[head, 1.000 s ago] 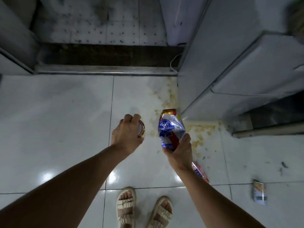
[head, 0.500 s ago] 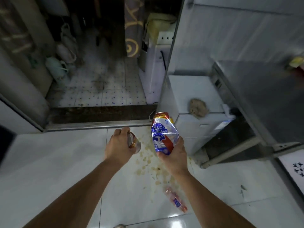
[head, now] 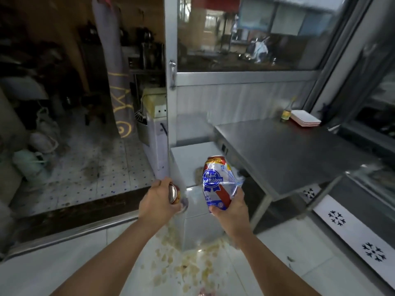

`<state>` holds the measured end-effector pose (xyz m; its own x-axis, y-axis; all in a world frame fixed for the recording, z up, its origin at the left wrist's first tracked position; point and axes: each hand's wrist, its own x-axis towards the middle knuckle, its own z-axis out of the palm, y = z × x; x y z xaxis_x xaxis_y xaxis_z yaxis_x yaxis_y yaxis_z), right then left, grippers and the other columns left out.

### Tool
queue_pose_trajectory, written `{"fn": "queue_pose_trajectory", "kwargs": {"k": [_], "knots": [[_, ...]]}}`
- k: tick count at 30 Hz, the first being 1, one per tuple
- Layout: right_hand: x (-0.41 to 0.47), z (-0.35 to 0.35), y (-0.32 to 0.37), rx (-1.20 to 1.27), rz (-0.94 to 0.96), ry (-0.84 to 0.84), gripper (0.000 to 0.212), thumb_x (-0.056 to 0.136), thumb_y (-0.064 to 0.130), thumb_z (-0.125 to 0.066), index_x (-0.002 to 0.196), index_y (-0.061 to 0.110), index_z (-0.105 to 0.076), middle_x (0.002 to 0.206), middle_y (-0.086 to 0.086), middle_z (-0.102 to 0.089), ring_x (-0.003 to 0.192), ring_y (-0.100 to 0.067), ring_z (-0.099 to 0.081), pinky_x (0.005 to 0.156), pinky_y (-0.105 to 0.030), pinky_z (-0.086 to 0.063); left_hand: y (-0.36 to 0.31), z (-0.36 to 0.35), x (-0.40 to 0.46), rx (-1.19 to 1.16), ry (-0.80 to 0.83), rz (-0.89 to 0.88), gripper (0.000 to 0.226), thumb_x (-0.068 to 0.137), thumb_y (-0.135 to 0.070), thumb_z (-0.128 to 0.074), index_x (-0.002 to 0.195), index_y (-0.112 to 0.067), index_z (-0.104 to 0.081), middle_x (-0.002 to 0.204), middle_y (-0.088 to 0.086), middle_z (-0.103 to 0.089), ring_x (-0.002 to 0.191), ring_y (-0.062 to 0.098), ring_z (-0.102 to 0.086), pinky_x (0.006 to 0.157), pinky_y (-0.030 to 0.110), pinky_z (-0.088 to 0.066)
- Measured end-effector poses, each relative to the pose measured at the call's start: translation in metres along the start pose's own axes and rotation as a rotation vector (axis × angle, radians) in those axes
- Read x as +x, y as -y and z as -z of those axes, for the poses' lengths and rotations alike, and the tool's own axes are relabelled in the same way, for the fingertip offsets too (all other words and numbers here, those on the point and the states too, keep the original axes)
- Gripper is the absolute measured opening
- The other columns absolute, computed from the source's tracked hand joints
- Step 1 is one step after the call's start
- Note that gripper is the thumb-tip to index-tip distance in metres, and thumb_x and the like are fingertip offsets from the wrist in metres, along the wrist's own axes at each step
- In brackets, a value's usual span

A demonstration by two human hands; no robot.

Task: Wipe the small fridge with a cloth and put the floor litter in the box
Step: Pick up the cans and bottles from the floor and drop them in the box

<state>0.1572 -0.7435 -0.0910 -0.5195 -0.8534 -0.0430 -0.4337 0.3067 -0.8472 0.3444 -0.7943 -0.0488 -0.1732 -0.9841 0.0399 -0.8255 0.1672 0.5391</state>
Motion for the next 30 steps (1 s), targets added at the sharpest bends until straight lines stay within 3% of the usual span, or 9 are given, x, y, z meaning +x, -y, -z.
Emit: {"fn": "queue_pose_trajectory", "kwargs": {"k": [5,10,16,22,30], "knots": [[-0.010,0.047,0.001,0.004,-0.008,-0.143,0.089,0.065,0.025,-0.083,0.136,0.019,-0.029,0.120,0.000,-0.052,0.107,-0.019,-0.058,0.086,-0.035,-0.055,-0.038,0.000,0.013,0.001,0.074,-0.167,0.074,0.067,-0.036,-0.078,0.130,-0.021,-0.043,0.125,0.004,-0.051,0.110,0.025,-0.055,0.092,0.037,-0.049],[-0.036,0.082,0.006,0.058,-0.091,-0.299,0.084,0.071,0.021,-0.080,0.137,0.019,-0.029,0.124,0.002,-0.052,0.108,-0.017,-0.058,0.085,-0.028,-0.053,-0.064,-0.002,0.018,0.023,0.135,-0.364,0.070,0.068,-0.036,-0.077,0.128,-0.025,-0.042,0.120,0.003,-0.049,0.108,0.024,-0.053,0.085,0.034,-0.046],[-0.101,0.101,-0.004,0.082,-0.259,-0.510,0.085,0.069,0.022,-0.082,0.137,0.021,-0.030,0.129,-0.001,-0.053,0.110,-0.019,-0.057,0.089,-0.033,-0.053,-0.086,-0.009,0.000,0.009,0.244,-0.586,0.073,0.068,-0.039,-0.079,0.128,-0.023,-0.043,0.121,0.004,-0.051,0.109,0.024,-0.052,0.088,0.033,-0.046],[-0.199,0.123,-0.026,0.071,-0.423,-0.695,0.086,0.069,0.021,-0.082,0.137,0.019,-0.029,0.132,-0.003,-0.051,0.114,-0.022,-0.056,0.092,-0.038,-0.053,-0.120,-0.030,-0.058,-0.072,0.437,-0.800,0.071,0.070,-0.037,-0.078,0.128,-0.020,-0.043,0.124,0.004,-0.050,0.111,0.026,-0.053,0.089,0.034,-0.047],[-0.335,0.179,-0.059,0.042,-0.586,-0.979,0.084,0.070,0.022,-0.081,0.135,0.018,-0.029,0.129,-0.003,-0.052,0.108,-0.019,-0.057,0.081,-0.027,-0.052,-0.186,-0.067,-0.187,-0.176,0.635,-1.043,0.066,0.068,-0.033,-0.081,0.123,-0.023,-0.046,0.120,0.001,-0.052,0.106,0.024,-0.055,0.088,0.038,-0.051]]}}
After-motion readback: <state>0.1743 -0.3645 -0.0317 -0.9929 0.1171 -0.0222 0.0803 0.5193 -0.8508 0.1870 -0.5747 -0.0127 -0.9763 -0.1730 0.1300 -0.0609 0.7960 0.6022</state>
